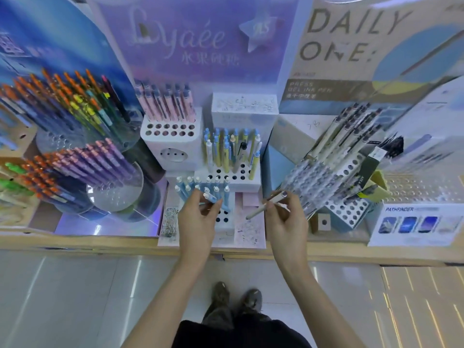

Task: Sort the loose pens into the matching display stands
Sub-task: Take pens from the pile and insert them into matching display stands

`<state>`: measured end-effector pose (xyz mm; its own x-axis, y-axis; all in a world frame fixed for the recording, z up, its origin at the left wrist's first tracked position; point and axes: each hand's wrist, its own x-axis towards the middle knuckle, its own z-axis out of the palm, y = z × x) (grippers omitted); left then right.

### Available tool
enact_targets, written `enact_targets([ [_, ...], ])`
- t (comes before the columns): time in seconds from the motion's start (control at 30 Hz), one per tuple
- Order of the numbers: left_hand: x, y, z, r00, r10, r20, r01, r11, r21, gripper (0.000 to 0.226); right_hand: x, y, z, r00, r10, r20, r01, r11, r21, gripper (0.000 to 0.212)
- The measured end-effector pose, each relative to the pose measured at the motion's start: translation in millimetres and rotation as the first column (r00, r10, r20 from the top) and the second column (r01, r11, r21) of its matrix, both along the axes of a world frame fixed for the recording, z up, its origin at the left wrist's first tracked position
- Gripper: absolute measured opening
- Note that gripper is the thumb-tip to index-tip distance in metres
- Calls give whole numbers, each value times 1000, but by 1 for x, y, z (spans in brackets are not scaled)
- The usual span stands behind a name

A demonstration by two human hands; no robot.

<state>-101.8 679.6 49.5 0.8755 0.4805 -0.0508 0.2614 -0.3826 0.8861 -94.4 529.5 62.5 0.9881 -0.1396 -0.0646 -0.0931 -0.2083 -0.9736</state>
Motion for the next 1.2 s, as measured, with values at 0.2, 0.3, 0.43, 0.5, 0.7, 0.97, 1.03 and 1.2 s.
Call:
enact_targets([
  [0.2,0,-7,1,1000,-13,-21,15,996,91,18,3,-9,3,1000,-12,-5,12,1000,-2,16],
  [0.3,1,-6,1,1000,-17,-20,19,995,97,22,3,-12,2,999,-34,-13,34,999,26,19],
  [0.43,1,-5,1,999,-21,-24,23,994,107,23,1,-14,2,999,-41,-15,41,999,21,16],
  [0.5,0,-5,0,999,-20,-26,23,993,115,23,1,-13,2,999,-38,-7,38,999,18,14],
  [0.7,1,-2,-2,1000,-8,-27,11,993,119,23,-2,-13,4,1000,-28,9,28,1000,14,18],
  [0.97,4,-13,-6,996,-84,3,81,968,236,28,-6,-18,2,999,-43,-1,43,998,43,22],
  [1.03,6,-12,-5,996,-95,1,91,964,252,27,-7,-21,4,998,-63,15,62,997,37,20],
  [1.2,8,-8,-9,990,-142,-21,141,935,324,18,-9,-37,12,989,-104,109,107,994,-24,10],
])
